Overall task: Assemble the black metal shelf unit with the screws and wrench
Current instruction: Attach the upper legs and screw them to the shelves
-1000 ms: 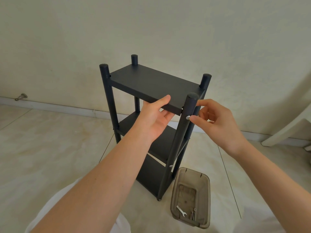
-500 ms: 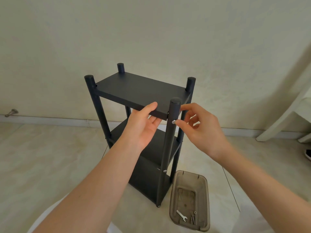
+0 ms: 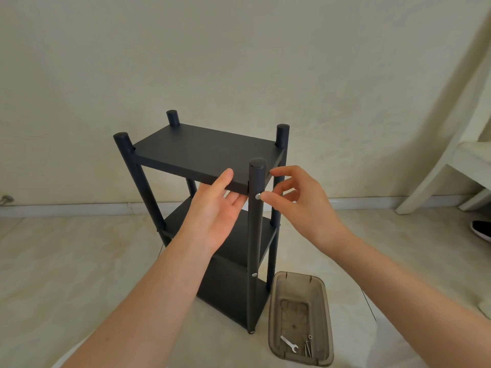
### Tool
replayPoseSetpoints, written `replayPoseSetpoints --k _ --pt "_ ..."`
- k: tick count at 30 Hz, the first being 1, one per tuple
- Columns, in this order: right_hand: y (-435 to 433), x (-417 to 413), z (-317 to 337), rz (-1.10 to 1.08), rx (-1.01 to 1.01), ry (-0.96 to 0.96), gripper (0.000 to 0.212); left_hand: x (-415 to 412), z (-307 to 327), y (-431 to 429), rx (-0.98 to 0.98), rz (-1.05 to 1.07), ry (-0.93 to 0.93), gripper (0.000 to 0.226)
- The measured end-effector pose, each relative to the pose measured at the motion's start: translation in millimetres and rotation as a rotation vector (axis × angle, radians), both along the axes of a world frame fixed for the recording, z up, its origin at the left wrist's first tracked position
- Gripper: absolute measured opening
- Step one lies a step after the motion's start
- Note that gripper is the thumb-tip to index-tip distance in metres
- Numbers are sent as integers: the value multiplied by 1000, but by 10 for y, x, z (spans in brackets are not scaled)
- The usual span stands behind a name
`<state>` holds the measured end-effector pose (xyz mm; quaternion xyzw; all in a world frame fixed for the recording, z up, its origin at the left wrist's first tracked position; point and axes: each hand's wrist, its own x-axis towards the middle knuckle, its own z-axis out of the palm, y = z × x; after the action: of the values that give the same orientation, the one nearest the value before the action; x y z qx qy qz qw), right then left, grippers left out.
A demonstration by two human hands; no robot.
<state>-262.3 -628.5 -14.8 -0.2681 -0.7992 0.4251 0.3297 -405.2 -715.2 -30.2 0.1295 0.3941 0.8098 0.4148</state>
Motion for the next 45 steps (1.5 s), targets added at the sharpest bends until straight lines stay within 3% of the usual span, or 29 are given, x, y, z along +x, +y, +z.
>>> replayPoseSetpoints --k 5,8,10,22,24,29,39,43,45 --pt "-3 -1 11 36 -15 -15 39 37 17 -3 -53 -11 38 31" --pt "41 34 47 50 -24 -9 41 56 5 -10 -158 0 70 67" --pt "62 54 59 61 -48 0 43 56 -2 -22 -189 9 85 79" --pt "41 62 11 123 -66 29 50 -38 -50 -39 -172 -46 82 83" --pt "38 63 2 139 -38 38 50 -40 -42 -46 -152 -50 74 78" --pt "9 19 -41 146 76 11 41 -25 -13 -12 -78 -47 17 27" --pt "2 27 -22 197 72 35 37 -54 -31 -34 1 -94 70 9" --pt "5 38 -5 195 120 16 40 -88 -27 -73 -26 -122 181 29" --pt "-3 27 -1 188 129 8 41 -101 -23 -85 -42 -122 201 21"
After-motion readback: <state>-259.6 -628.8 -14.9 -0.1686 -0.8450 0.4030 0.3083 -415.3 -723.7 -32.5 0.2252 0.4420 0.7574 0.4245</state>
